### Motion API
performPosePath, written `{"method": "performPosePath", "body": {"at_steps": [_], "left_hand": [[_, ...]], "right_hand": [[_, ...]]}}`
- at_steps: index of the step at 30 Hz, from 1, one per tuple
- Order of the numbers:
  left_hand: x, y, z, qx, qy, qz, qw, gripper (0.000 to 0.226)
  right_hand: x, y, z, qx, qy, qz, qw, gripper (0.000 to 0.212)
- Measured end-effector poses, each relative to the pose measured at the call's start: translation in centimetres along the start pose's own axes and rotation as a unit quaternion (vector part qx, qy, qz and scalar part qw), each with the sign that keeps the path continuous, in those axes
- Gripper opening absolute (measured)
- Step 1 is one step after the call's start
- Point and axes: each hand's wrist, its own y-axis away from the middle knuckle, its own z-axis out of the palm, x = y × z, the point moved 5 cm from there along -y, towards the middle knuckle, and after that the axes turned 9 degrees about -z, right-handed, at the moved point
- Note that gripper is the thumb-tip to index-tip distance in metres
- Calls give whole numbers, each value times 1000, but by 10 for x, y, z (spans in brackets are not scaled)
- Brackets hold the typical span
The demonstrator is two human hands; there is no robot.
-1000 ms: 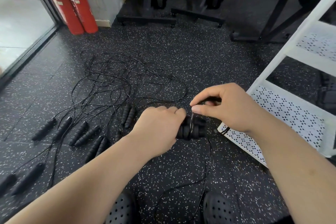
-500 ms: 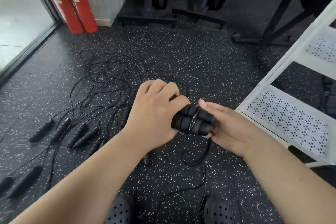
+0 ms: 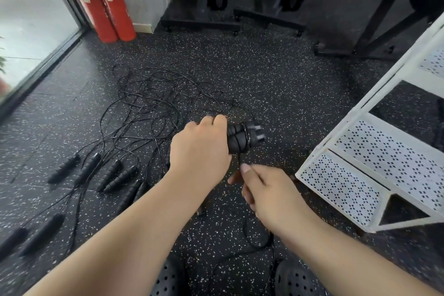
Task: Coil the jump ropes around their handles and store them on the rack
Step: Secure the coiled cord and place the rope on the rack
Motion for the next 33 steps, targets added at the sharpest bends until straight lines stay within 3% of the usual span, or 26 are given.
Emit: {"method": "performPosePath", "body": {"at_steps": [2, 4, 7, 9, 14, 17, 28, 33], "left_hand": [[-5, -2, 6, -19, -28, -9, 999, 48], [-7, -1, 10, -32, -50, -9, 998, 48], [1, 4, 16, -49, -70, 11, 996, 49], [10, 10, 20, -59, -72, 37, 995, 51], [31, 22, 20, -50, -38, 120, 991, 49], [40, 26, 13, -23, -13, 164, 986, 50], [46, 27, 4, 47, 62, 257, 963, 54], [42, 27, -6, 99, 107, 239, 960, 54]], "right_hand": [[-18, 10, -5, -36, 196, -85, 976, 35], [-33, 20, -16, -44, 314, -127, 940, 30], [-52, 19, -37, -31, 401, -166, 901, 27], [-57, 9, -57, -10, 411, -178, 894, 23], [-42, -21, -98, -21, 247, -163, 955, 5], [-35, -30, -105, -39, 151, -147, 977, 6], [-6, -38, -108, -72, -58, -49, 994, 18], [-6, -32, -101, -121, -76, -1, 990, 34]]}}
